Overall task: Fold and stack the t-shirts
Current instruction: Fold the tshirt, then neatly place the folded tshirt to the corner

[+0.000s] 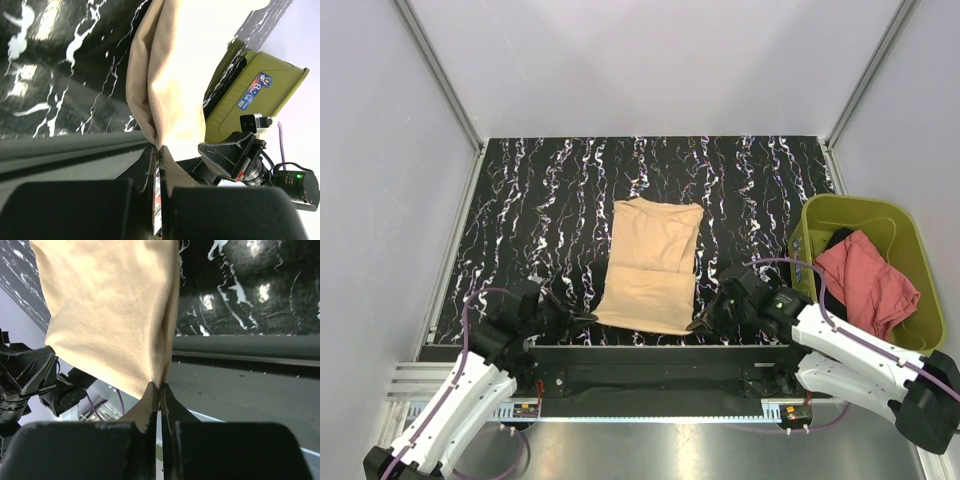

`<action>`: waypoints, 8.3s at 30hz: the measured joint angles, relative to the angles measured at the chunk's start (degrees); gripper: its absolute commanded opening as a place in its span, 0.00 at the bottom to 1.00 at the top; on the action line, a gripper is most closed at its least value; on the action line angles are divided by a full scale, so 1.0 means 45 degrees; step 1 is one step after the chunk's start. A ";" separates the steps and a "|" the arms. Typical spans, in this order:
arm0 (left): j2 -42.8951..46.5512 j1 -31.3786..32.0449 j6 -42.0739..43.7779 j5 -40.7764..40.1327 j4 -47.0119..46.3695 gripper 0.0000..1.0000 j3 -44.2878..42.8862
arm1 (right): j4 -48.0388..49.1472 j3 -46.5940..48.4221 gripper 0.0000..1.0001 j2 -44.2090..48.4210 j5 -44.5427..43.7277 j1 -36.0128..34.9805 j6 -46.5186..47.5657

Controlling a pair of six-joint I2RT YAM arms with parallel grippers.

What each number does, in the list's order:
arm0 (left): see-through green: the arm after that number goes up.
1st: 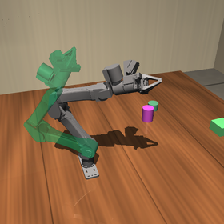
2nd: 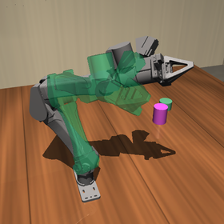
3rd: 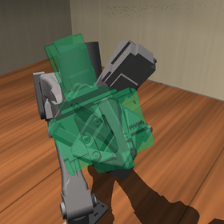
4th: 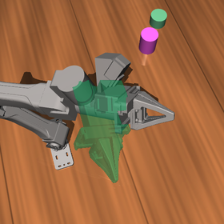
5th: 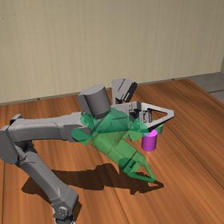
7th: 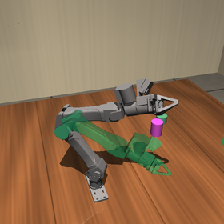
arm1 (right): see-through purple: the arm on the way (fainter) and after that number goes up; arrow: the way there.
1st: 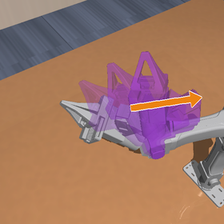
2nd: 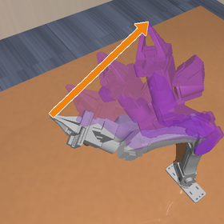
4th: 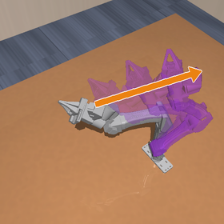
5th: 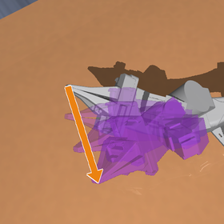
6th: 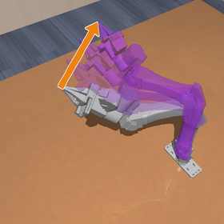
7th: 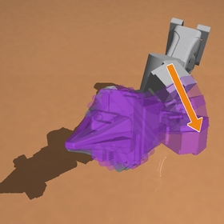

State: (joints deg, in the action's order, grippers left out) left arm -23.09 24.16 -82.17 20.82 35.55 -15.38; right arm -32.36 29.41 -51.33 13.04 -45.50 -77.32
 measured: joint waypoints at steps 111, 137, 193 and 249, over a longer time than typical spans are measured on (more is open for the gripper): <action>-2.1318 -0.1763 0.9530 0.2676 -0.4464 0.51 -1.6417 | 0.2142 1.4625 0.45 -1.6631 0.6727 0.9311 0.8879; -2.3834 -0.2754 1.1701 0.3555 -0.3827 0.45 -1.7748 | 0.3691 1.8899 0.33 -2.1264 0.8403 0.9233 0.7888; -2.0337 -0.0432 0.8612 0.5119 -0.8417 0.43 -1.0418 | 0.4245 0.8140 0.24 -1.5096 0.8927 0.7577 0.8767; -2.1901 -0.2924 1.2648 0.0719 -0.3419 0.85 -1.5985 | -0.0039 0.8670 0.60 -0.8563 0.8519 0.9131 0.9034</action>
State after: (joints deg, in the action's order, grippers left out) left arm -121.64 11.00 -25.26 24.05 20.16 -87.31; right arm -32.53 68.42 -89.86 51.37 -4.40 -36.67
